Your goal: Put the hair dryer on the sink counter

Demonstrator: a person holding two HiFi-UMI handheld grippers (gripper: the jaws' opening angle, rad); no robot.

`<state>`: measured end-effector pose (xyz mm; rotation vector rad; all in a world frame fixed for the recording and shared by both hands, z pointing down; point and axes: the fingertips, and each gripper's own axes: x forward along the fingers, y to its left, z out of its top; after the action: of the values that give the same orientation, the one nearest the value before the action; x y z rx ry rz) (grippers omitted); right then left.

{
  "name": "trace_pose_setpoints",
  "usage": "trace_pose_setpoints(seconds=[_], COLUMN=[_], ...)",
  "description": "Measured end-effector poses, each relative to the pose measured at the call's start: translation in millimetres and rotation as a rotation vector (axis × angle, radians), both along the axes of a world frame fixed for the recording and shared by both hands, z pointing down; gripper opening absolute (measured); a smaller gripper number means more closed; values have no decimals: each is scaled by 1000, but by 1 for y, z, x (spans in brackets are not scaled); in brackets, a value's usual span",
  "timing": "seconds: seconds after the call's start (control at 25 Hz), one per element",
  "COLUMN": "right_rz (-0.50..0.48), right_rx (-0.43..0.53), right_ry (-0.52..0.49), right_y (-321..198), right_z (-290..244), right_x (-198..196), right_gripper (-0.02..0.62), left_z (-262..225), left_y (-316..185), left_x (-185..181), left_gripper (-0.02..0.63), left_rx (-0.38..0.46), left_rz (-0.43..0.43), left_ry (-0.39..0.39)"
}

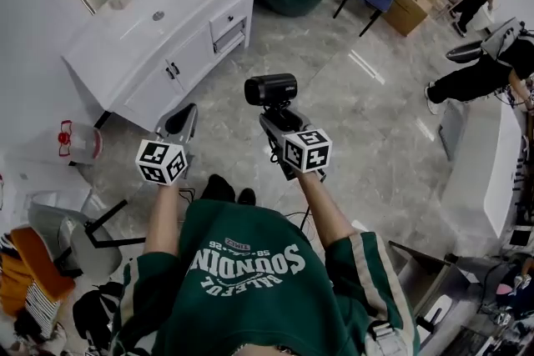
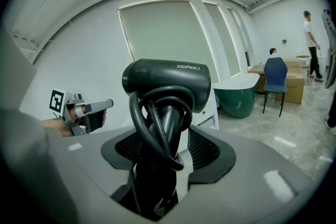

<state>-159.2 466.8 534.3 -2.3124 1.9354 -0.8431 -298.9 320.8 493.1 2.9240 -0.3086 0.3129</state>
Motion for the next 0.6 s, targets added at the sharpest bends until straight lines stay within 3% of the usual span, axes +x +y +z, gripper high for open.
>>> trace_pose_setpoints(seconds=[0.32, 0.6], right_rz=[12, 30], right_rx=[-20, -54], right_ry=[-10, -18], right_y=[-13, -53], right_z=[12, 27], right_x=[34, 74], right_gripper=[250, 250], left_z=[10, 24], left_y=[-15, -65], left_x=[40, 92], left_gripper=[51, 51], left_rx=[-11, -34], left_rz=[20, 50], left_ry=[-8, -19])
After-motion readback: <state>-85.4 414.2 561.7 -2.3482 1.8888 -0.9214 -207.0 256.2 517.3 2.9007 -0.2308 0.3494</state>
